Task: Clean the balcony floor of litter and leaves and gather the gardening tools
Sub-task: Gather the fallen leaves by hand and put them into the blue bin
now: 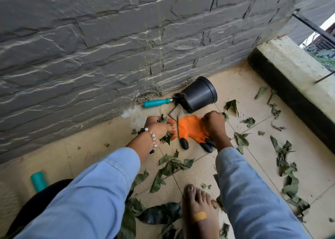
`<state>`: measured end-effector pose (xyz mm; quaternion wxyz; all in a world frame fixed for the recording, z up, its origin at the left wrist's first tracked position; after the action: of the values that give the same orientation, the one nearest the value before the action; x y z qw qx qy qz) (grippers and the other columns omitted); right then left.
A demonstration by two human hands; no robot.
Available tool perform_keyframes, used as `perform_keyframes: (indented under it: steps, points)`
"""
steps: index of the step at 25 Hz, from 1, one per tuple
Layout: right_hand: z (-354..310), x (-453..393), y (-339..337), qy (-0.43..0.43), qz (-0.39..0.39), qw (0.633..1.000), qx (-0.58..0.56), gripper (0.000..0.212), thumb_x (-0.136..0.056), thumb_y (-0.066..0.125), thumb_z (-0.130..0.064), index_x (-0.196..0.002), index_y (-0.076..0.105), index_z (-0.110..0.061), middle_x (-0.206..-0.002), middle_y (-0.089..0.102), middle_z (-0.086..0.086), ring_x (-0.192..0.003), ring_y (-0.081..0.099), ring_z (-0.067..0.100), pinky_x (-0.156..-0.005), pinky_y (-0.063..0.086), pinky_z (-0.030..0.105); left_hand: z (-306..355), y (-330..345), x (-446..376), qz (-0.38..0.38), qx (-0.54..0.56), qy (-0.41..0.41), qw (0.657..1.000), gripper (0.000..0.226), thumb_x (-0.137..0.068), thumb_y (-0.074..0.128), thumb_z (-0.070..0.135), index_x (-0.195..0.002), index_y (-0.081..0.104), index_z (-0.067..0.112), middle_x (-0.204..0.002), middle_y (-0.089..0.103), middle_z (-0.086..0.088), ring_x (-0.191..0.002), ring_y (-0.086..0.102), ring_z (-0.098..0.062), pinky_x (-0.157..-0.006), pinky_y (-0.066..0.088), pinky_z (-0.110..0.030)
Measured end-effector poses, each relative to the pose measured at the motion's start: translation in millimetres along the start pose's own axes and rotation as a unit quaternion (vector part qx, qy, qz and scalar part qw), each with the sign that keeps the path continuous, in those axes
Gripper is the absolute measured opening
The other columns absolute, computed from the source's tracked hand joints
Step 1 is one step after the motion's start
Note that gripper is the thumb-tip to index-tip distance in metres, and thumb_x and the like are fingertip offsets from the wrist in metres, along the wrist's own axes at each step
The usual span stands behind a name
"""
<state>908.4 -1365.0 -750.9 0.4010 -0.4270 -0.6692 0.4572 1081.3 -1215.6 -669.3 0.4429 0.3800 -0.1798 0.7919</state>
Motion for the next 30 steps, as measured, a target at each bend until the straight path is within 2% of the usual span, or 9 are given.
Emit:
perform_keyframes:
  steps: [4,6,9,15,18,20,22,26,30]
  points:
    - [36,12,-23,0.182,0.173,0.952,-0.175,0.037,-0.085,0.056,0.002,-0.12,0.06,-0.009,-0.107,0.066,0.016,-0.097,0.062,0.031,-0.082,0.05,0.037,1,-1,3,-0.009,-0.03,0.021,0.999,0.016,-0.083,0.063,-0.013,-0.081,0.061,0.003,-0.064,0.056,-0.015,-0.046,0.05,-0.02,-0.043,0.047,-0.023]
    - [50,14,-14,0.236,0.113,0.945,-0.197,0.049,-0.086,0.058,-0.006,-0.133,0.046,-0.015,-0.109,0.063,0.02,-0.101,0.06,0.037,-0.085,0.051,0.044,0,1,4,-0.02,-0.044,0.033,0.998,0.014,-0.082,0.067,-0.009,-0.083,0.062,0.004,-0.063,0.057,-0.014,-0.043,0.049,-0.016,-0.044,0.046,-0.023]
    - [61,10,-6,0.232,0.002,0.965,-0.124,0.031,-0.088,0.059,-0.011,-0.119,0.061,-0.007,-0.105,0.065,0.023,-0.103,0.058,0.04,-0.086,0.05,0.041,1,4,5,-0.023,-0.054,0.044,0.997,0.012,-0.082,0.069,-0.007,-0.084,0.064,0.003,-0.062,0.057,-0.013,-0.04,0.049,-0.014,-0.043,0.047,-0.023]
    - [68,-7,-37,0.202,0.136,0.956,-0.163,0.02,-0.088,0.065,-0.015,-0.104,0.07,-0.004,-0.133,0.04,0.019,-0.114,0.038,0.029,-0.095,0.032,0.026,0,0,1,-0.008,-0.061,0.048,0.997,0.01,-0.082,0.069,-0.006,-0.087,0.065,0.001,-0.064,0.058,-0.012,-0.041,0.049,-0.013,-0.043,0.047,-0.022]
    - [67,-31,-40,0.187,0.03,0.978,-0.092,0.009,-0.087,0.067,-0.021,-0.096,0.069,-0.024,-0.154,0.021,0.012,-0.133,0.025,0.036,-0.106,0.032,0.046,-2,-6,-1,-0.011,-0.086,0.03,0.996,0.012,-0.082,0.069,-0.007,-0.092,0.064,-0.001,-0.063,0.058,-0.011,-0.044,0.049,-0.014,-0.042,0.048,-0.021]
    - [71,-40,-32,0.199,-0.045,0.977,-0.053,0.018,-0.088,0.065,-0.025,-0.101,0.069,-0.013,-0.138,0.044,0.016,-0.119,0.046,0.036,-0.096,0.044,0.048,-8,-15,-1,-0.025,-0.14,-0.013,0.99,0.012,-0.082,0.069,-0.007,-0.092,0.064,0.0,-0.067,0.059,-0.012,-0.046,0.051,-0.015,-0.043,0.048,-0.023]
    - [75,-40,-30,0.241,0.001,0.965,-0.102,0.026,-0.088,0.064,-0.021,-0.107,0.067,-0.005,-0.112,0.062,0.021,-0.098,0.059,0.035,-0.086,0.052,0.043,-15,-26,0,-0.042,-0.2,-0.059,0.977,0.014,-0.081,0.07,-0.005,-0.093,0.065,0.0,-0.071,0.061,-0.012,-0.047,0.053,-0.015,-0.044,0.05,-0.024]
    - [47,-5,-53,0.284,0.165,0.912,-0.247,0.021,-0.085,0.066,-0.016,-0.098,0.073,-0.002,-0.091,0.071,0.022,-0.084,0.063,0.029,-0.077,0.052,0.035,-12,-46,-2,-0.002,-0.194,-0.067,0.979,0.017,-0.082,0.072,0.001,-0.097,0.064,-0.003,-0.076,0.06,-0.014,-0.051,0.055,-0.018,-0.049,0.056,-0.031]
    - [-26,69,-60,0.234,0.129,0.906,-0.329,0.014,-0.079,0.07,-0.017,-0.085,0.076,-0.006,-0.075,0.072,0.014,-0.069,0.065,0.026,-0.064,0.049,0.028,2,-65,-6,0.086,-0.084,-0.041,0.992,0.026,-0.082,0.074,0.01,-0.096,0.059,-0.004,-0.08,0.059,-0.017,-0.057,0.057,-0.024,-0.06,0.059,-0.041]
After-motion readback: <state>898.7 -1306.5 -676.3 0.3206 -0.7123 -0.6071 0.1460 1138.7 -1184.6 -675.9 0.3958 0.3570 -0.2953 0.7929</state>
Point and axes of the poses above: each hand's wrist, its own x-axis away from the middle knuckle, its own y-axis out of the palm, z = x × y, the point moved 4 cm from there along -x, towards the middle knuckle
